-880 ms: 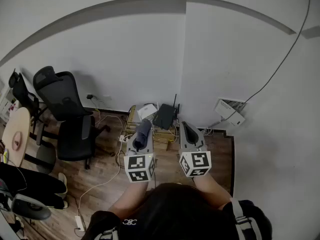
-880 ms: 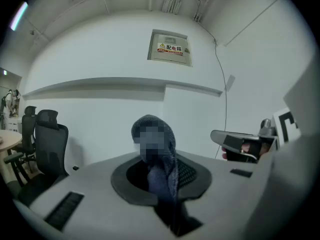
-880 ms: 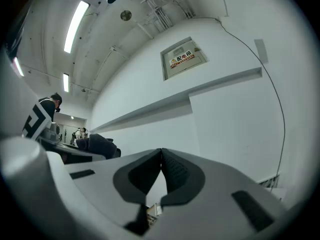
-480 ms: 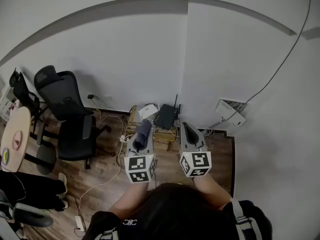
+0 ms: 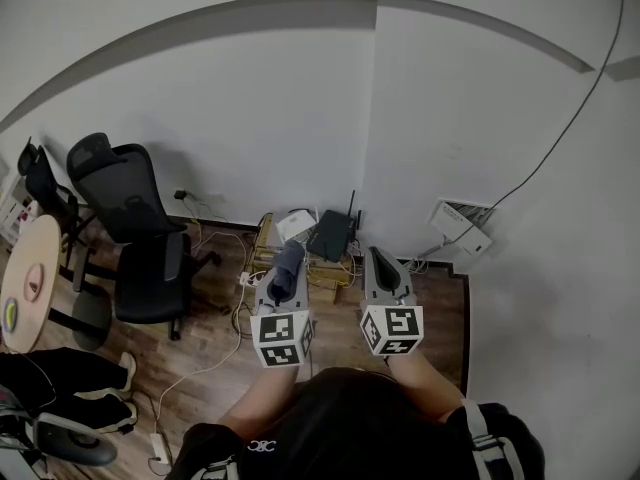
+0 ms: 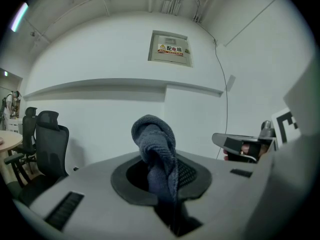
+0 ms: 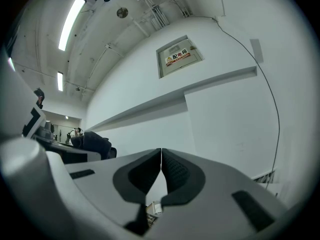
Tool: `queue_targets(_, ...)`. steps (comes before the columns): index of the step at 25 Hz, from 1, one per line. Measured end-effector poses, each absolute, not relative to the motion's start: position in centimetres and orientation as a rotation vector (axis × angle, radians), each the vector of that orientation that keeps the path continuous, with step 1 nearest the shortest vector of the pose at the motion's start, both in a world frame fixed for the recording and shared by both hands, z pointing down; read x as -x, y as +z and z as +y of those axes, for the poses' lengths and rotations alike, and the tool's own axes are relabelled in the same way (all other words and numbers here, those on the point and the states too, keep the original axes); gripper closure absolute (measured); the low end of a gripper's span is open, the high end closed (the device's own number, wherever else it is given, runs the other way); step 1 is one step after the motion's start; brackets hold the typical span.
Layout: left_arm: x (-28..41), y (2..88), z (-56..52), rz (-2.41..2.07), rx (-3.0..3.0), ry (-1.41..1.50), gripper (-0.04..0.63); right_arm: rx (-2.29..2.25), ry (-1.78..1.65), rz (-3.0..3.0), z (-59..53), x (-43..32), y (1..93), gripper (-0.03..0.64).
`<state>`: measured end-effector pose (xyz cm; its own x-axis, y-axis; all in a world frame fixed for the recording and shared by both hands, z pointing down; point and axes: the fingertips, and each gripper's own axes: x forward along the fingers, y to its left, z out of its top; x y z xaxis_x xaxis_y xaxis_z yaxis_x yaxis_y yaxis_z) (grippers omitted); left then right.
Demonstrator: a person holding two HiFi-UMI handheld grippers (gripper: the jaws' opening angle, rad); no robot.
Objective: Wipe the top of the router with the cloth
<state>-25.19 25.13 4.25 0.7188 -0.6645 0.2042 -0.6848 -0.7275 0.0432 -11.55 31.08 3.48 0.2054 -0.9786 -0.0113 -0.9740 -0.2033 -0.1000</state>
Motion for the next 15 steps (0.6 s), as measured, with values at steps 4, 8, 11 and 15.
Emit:
queue_targets(4, 24.5, 4.6, 24.7, -1.110, -2.798, 0.267, 0.535, 2.382, -0.107, 1.919, 31.0, 10.4, 4.1, 0.617)
queue_targets(8, 23.1, 4.9, 24.5, -1.111, -2.797, 0.276, 0.535, 2.379, -0.106, 1.906, 30.7, 8.8, 4.3, 0.616)
queue_targets(11, 21.8, 5.0, 24.6, -1.104, -2.806, 0.284, 0.535, 2.372, -0.101, 1.922, 30.2, 7.9, 4.4, 0.617)
queue_targets(15, 19.7, 4.5, 24.7, -1.103, -2.823, 0.266, 0.535, 2.353, -0.090, 1.946, 29.8, 6.4, 4.1, 0.616)
